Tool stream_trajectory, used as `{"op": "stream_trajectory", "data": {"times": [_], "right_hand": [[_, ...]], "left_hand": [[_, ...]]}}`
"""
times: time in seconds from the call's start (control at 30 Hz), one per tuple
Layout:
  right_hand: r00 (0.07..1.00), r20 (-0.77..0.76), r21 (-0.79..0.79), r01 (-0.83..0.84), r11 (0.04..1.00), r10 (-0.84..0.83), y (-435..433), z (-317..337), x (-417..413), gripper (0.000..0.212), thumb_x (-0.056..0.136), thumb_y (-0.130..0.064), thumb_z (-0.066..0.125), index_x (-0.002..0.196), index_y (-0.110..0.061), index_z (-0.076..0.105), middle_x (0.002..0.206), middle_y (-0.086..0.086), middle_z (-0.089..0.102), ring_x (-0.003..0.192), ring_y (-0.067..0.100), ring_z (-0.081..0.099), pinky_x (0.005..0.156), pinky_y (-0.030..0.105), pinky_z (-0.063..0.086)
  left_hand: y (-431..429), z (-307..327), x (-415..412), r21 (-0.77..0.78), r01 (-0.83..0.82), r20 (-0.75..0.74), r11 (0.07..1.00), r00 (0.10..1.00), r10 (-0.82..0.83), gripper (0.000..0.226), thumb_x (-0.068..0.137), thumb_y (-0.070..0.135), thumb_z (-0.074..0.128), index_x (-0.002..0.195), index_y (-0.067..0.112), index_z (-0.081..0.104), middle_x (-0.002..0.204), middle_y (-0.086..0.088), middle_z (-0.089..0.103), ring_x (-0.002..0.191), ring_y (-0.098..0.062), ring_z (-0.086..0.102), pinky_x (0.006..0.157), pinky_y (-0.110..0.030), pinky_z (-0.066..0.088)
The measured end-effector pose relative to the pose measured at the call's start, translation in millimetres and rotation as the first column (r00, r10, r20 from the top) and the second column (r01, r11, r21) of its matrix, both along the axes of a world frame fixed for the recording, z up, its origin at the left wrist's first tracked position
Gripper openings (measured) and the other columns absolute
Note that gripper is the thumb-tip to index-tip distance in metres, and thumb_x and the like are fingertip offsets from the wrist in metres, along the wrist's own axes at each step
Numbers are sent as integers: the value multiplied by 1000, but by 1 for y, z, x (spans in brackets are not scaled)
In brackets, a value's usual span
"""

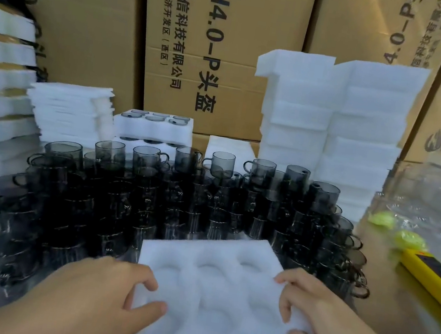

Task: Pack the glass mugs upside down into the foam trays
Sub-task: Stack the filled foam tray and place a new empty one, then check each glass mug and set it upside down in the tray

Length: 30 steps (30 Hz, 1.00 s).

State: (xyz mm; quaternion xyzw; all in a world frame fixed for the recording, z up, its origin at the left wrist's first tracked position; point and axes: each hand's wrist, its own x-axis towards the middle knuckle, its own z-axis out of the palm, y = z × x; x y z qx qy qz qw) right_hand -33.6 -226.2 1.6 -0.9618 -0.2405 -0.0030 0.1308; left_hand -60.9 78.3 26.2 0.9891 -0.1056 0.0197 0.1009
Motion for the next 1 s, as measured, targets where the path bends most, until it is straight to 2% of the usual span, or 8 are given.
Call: {"op": "stream_trajectory", "data": {"times": [0.1, 0.2, 0.27, 0.43, 0.6, 0.73, 0.83, 1.0], "right_hand": [[999, -20, -28, 35, 999, -35, 3, 3, 0, 12, 77, -32, 44, 80, -42, 37, 124, -39, 15, 116, -11, 32, 95, 43, 38], [1000, 16, -49, -25, 999, 26, 3, 8, 2, 18, 77, -28, 47, 82, -41, 37, 121, -40, 14, 111, -11, 31, 80, 9, 33], [997, 15, -33, -69, 997, 70, 4, 16, 7, 27, 77, -18, 50, 85, -40, 38, 119, -41, 15, 115, -11, 24, 81, 2, 26], [995, 97, 137, -45, 990, 32, 21, 53, 25, 37, 76, -1, 50, 84, -38, 48, 109, -27, 43, 109, -2, 37, 89, 18, 34], [981, 184, 235, -108, 966, 65, 77, 68, 58, 24, 82, -10, 51, 74, -32, 56, 85, -17, 54, 76, -2, 50, 62, 10, 37], [984, 159, 147, -105, 984, 82, 126, 58, 103, 23, 87, -9, 52, 88, -27, 66, 93, -10, 65, 77, 8, 54, 68, 22, 41], [996, 44, 109, -80, 991, 76, 153, 39, 130, 22, 88, -10, 58, 100, -22, 71, 100, -5, 67, 91, 14, 60, 80, 25, 47], [987, -150, 138, -32, 990, 53, 162, 18, 146, 21, 89, -14, 56, 95, -22, 74, 100, -7, 71, 91, 13, 63, 83, 27, 52]], "left_hand": [[6, -8, 12, -58, -29, 58, 998, 998, 33, 38, 73, 78, 38, 96, 54, 56, 82, 33, 59, 75, 9, 56, 71, -13, 45], [5, -15, 24, -129, -60, 103, 990, 992, 74, 29, 78, 67, 46, 82, 43, 62, 71, 32, 57, 64, 5, 53, 55, -17, 37], [2, -20, 32, -192, -79, 135, 978, 985, 106, 25, 81, 60, 51, 72, 38, 61, 62, 35, 52, 55, 1, 49, 50, -19, 30], [4, -34, 49, -371, -99, 214, 923, 958, 188, 26, 82, 41, 62, 60, 29, 56, 48, 21, 50, 50, -2, 46, 51, -23, 31], [9, -43, 60, -493, -45, 278, 869, 938, 207, 32, 83, 31, 66, 53, 23, 55, 42, 11, 42, 45, -10, 40, 51, -25, 32], [-4, -38, 71, -477, 102, 378, 873, 920, 99, 12, 82, 31, 62, 70, 33, 64, 73, 19, 54, 66, -4, 50, 60, -24, 39], [-12, -41, 79, -409, 155, 358, 899, 934, 2, 13, 84, 24, 64, 92, 31, 72, 93, 27, 58, 93, 2, 52, 84, -23, 41], [-17, -53, 80, -600, 71, 156, 797, 987, 29, 33, 81, 35, 53, 54, 48, 67, 77, 10, 73, 90, -11, 51, 83, -24, 37]]}}
